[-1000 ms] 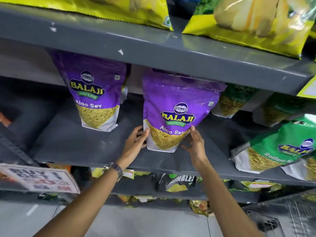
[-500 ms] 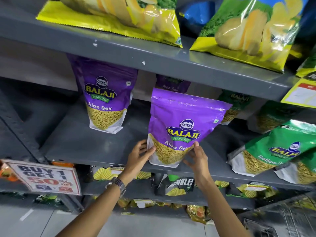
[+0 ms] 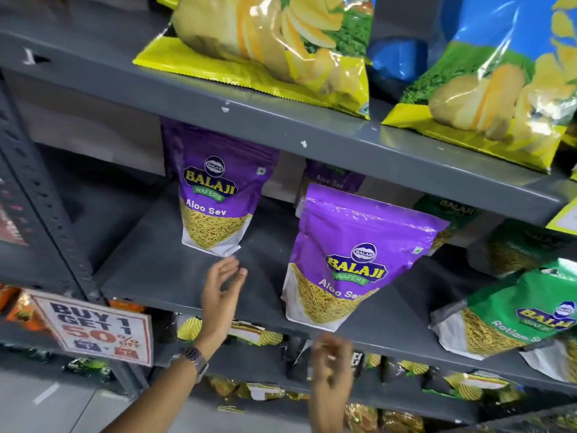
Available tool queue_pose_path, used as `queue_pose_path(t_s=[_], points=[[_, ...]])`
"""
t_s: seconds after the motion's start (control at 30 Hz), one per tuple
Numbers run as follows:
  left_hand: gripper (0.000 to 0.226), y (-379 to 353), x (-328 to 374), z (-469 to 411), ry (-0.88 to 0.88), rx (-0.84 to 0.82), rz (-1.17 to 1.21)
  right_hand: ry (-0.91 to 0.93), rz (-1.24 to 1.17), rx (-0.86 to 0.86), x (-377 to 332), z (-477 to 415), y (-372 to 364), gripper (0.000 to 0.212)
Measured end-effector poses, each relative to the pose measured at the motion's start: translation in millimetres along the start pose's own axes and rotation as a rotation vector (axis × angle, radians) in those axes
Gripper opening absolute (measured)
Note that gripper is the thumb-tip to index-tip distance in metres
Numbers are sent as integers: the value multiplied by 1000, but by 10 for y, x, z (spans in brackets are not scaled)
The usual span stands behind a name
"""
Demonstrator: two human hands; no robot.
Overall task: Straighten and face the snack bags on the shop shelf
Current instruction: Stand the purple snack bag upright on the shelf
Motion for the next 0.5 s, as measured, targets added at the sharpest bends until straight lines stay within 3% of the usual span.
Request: queue_pose_path(t_s=[0.1,0.17,0.23,0.3,0.4,0.43,0.5], points=[[32,352,224,-286,-143,205,-120,-67,120,-602,-53,-114,-443,33],[43,552,367,-546,-187,256,-239,-117,122,-811,-131,-381,-802,45],[62,692,442,-801,-160,232,-367,-151,7,-738,-283,-723,-1133,43],[65,755,455,-991,-81,212,-421,-162,-28,-566,-362,-1085,-1384,50],[76,753,473,-1166,-6,212,-220,-217,-28,-392,-378,-1431,-1589,67],[76,753,467,-1215,21,195,-175,-240,-59,-363,-368,-1502,-1618,65],[67,753,447,-1273,72,134,-166,-227,-133,-383,-359,-1569,-1649,38]])
Point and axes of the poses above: each hand's wrist, its own z-axis away from the middle knuckle, its own y-axis out of the back of the hand, x = y × z, the point moved 2 cm from there along -z, towards the middle knuckle, and after that the axes turned 10 degrees about -x, right-handed, at the moved point
